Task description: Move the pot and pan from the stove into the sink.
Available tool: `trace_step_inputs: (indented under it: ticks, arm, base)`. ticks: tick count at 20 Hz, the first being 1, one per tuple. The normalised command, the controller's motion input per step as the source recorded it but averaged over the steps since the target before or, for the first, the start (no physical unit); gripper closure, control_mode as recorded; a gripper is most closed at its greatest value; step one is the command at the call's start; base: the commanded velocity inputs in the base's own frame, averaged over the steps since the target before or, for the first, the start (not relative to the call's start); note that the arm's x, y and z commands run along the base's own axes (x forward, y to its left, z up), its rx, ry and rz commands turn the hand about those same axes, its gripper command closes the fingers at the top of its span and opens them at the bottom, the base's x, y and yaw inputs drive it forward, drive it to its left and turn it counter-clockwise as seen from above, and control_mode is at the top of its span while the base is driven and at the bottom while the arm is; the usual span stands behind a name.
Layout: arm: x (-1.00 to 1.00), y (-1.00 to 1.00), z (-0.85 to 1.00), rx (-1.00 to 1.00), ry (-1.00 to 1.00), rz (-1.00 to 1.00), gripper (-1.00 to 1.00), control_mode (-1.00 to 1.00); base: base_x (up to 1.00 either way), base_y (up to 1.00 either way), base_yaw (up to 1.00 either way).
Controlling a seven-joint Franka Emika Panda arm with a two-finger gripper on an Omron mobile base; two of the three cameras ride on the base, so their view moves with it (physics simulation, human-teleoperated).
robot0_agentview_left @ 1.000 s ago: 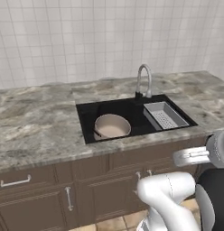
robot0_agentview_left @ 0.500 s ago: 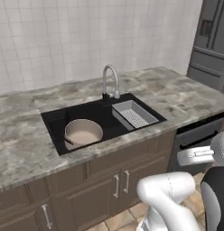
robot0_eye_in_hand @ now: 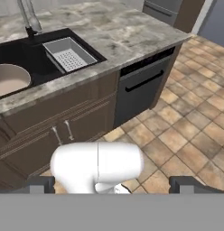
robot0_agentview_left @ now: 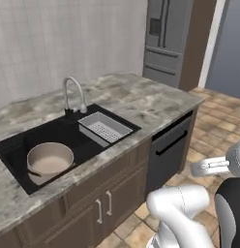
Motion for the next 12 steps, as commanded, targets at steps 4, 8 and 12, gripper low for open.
trace_step_inputs:
  ticks: [4,8,12]
  arm:
    - [0.00,0.00,0.00,0.00,0.00,0.00,-1.00,1.00]
    - [0.00,0.00,0.00,0.00,0.00,0.00,-1.00,1.00]
    - [0.00,0.00,0.00,0.00,0.00,0.00,-1.00,1.00]
  base:
    - [0.00,-0.05,-0.50]
    - [0.00,-0.06,-0.50]
    - [0.00,-0.07,-0.50]
